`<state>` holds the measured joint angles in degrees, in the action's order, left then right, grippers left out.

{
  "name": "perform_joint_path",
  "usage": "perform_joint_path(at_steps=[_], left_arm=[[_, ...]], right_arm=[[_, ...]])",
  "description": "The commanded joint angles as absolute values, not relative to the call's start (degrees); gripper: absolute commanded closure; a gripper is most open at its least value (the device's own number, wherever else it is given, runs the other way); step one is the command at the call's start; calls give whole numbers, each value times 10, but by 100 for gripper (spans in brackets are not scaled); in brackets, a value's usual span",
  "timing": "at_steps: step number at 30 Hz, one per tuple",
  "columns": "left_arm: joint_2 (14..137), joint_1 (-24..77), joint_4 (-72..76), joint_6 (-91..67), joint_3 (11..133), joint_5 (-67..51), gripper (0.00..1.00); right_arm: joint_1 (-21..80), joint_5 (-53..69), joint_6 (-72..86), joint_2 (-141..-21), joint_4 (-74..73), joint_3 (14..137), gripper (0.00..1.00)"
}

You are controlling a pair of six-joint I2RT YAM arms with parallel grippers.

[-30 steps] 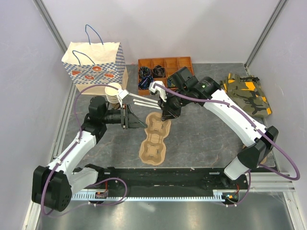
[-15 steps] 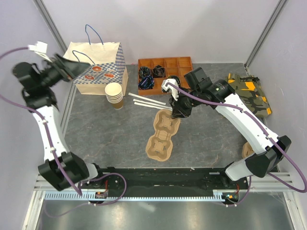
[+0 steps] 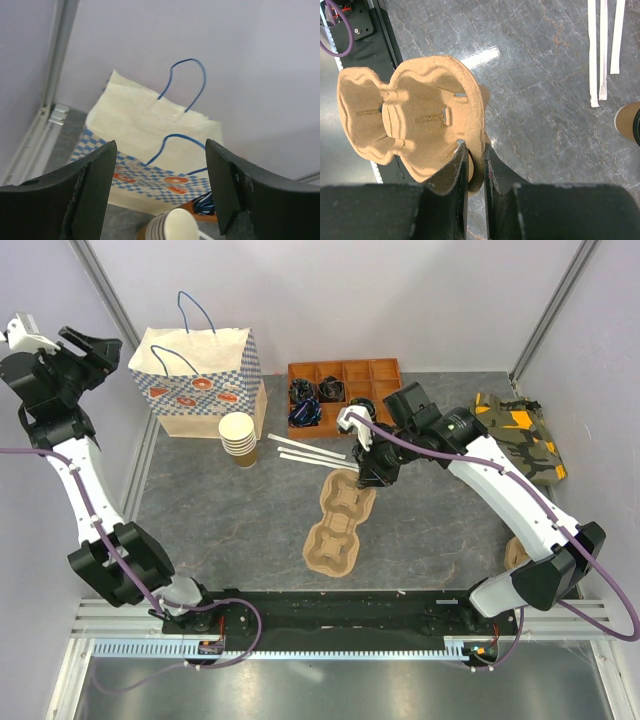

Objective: Pack the takeout coffee

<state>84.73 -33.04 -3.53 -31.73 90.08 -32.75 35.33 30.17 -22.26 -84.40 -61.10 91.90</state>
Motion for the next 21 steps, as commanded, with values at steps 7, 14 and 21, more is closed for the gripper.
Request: perform_joint_path(at_steps=[7, 14, 21], left_arm=[[903, -324, -98, 59, 904, -506, 18], [947, -319, -135, 278, 906, -572, 13], [1002, -293, -200, 457, 946, -577, 11]], right_arm=[[352, 319, -213, -839, -599, 921, 100], [350, 318, -214, -837, -599, 914, 100], [351, 316, -216, -839, -604, 912, 100]])
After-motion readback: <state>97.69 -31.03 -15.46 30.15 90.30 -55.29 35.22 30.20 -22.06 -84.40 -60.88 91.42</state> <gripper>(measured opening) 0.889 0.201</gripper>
